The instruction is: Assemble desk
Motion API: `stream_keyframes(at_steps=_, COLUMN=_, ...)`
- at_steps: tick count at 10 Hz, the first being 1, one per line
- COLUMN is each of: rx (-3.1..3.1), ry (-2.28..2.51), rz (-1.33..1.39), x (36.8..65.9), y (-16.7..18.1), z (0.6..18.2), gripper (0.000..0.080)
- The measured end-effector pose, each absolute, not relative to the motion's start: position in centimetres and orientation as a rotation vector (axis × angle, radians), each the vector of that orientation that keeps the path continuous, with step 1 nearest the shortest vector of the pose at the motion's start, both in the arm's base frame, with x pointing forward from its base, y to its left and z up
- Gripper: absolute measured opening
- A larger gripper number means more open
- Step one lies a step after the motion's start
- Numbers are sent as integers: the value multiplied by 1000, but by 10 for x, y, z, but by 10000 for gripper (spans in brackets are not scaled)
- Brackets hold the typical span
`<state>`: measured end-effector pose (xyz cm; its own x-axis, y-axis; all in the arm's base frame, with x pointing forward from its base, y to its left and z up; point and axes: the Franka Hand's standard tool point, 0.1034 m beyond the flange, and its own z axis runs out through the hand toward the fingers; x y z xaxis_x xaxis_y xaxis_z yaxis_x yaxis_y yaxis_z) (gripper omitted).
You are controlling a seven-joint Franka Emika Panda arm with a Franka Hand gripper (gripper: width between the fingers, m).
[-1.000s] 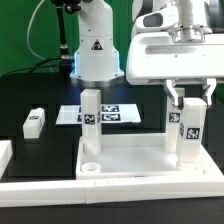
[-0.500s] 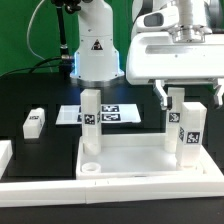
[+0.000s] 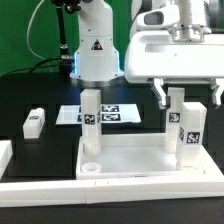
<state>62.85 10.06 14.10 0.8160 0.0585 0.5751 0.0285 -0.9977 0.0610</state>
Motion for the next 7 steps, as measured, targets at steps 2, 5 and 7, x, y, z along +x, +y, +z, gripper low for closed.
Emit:
stream_keyframes(at_steps=2, rx=3013, ry=51, rz=806, x=638, y=97, z=158, gripper=648)
stream_keyframes(at_steps=5, rx=3067, ry=17, rz=564, x=647, y=88, z=156, gripper=648)
stream_keyframes(at_steps=7, rx=3092, ry=-2, rz=356, x=651, y=94, z=150, gripper=648)
